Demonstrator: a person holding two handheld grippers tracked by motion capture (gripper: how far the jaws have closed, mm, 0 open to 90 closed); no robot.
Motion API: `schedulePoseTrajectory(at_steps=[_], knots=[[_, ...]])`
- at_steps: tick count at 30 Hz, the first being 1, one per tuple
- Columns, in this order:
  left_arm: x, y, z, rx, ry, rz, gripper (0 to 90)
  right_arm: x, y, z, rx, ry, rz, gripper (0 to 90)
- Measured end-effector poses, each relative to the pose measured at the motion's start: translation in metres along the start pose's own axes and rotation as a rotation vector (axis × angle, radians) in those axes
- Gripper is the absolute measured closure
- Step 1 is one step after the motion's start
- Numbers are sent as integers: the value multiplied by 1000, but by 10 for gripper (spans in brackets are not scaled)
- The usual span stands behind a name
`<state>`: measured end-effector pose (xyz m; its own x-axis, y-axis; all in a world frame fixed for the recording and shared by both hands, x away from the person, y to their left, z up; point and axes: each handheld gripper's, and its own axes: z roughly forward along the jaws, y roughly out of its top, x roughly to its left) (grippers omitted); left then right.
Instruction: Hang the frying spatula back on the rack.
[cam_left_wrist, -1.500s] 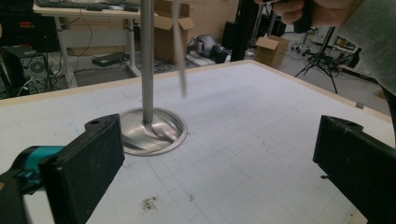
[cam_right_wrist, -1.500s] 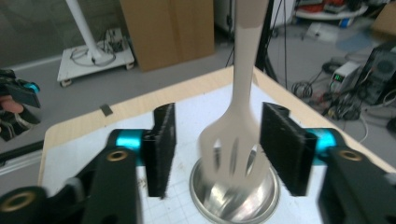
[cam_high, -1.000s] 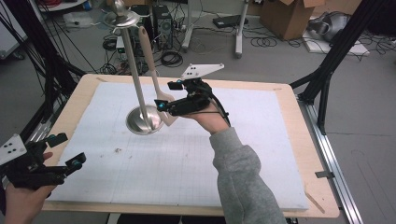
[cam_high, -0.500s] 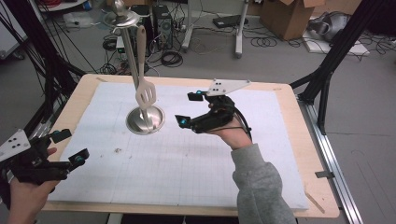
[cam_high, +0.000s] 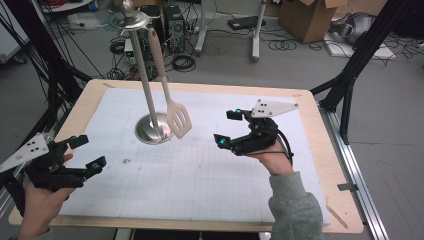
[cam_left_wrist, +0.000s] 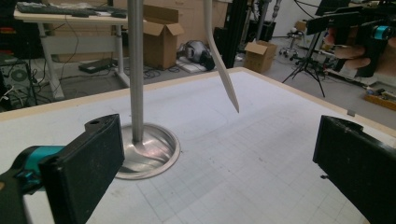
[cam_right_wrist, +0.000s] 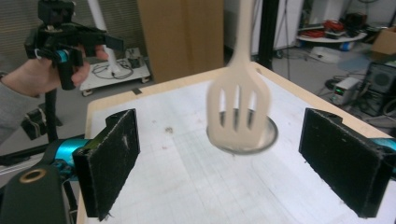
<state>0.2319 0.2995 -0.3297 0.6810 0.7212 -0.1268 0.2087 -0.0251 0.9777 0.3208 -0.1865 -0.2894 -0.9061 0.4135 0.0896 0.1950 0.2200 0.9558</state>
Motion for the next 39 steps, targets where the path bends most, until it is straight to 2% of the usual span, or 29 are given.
schedulePoseTrajectory(at_steps=[8,15,22,34,37,39], knots=[[1,3,6,-12,-15,4,25,-2,-22,-28,-25,-47,28,115],[3,5,9,-25,-21,6,24,0,-41,-51,-54,-112,20,115],[3,6,8,-33,-19,8,24,2,-62,-75,-73,-166,33,115],[4,6,8,-25,-20,3,24,11,-79,-103,-118,-195,53,116],[3,6,7,-28,-20,7,25,12,-83,-109,-106,-207,61,116],[3,6,7,-28,-19,7,24,12,-85,-115,-117,-219,69,116]])
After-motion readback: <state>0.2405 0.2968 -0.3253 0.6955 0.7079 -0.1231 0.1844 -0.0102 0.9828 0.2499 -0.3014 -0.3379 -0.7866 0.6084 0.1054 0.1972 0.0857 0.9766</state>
